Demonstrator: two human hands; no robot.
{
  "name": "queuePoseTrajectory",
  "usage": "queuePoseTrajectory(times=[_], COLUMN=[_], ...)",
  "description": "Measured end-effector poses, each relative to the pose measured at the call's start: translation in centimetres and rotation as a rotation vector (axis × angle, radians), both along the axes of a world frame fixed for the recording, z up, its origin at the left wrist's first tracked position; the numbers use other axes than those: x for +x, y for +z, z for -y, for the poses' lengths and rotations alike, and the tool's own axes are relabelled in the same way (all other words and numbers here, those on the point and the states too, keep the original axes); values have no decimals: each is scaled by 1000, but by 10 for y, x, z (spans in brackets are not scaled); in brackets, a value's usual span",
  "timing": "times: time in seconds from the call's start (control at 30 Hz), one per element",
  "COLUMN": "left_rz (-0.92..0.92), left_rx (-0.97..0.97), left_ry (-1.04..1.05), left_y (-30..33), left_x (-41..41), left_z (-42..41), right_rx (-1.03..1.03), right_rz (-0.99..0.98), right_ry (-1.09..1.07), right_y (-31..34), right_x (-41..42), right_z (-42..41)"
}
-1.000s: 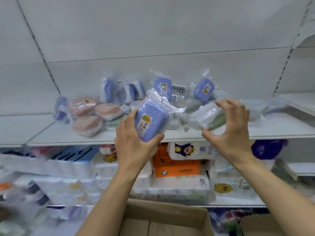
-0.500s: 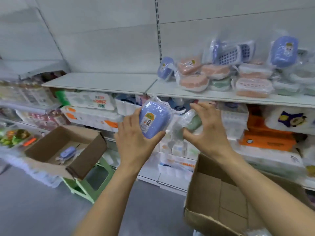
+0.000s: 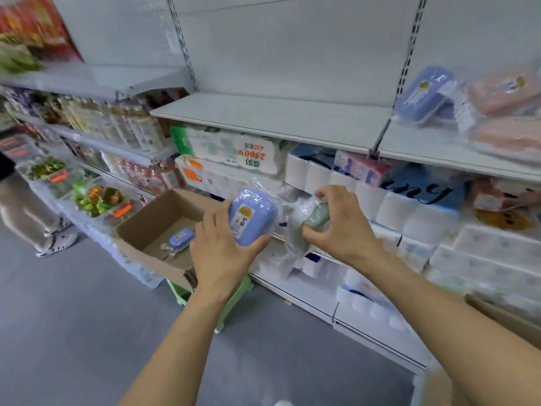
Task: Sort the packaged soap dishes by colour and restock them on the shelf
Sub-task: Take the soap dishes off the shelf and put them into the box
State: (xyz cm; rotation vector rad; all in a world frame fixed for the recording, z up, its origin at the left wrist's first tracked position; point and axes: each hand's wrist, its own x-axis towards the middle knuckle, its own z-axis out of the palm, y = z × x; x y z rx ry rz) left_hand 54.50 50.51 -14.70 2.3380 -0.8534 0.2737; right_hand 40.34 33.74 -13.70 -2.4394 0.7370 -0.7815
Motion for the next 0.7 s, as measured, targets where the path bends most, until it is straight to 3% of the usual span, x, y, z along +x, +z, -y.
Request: queuePoseTrajectory(times=[0.13, 0.4, 0.7], left_rz=[-35, -112, -251], left_rx=[88, 74, 234], left_ry=[37, 92, -19], left_y=[-3, -16, -93], left_x=[90, 250, 472], left_z=[2, -12, -5], right_rx=[38, 120, 281], right_rz=[-20, -89, -220], right_ry=[45, 118, -48], right_y=[-6, -11, -92], right_x=[97, 268, 460], right_z=[7, 6, -2])
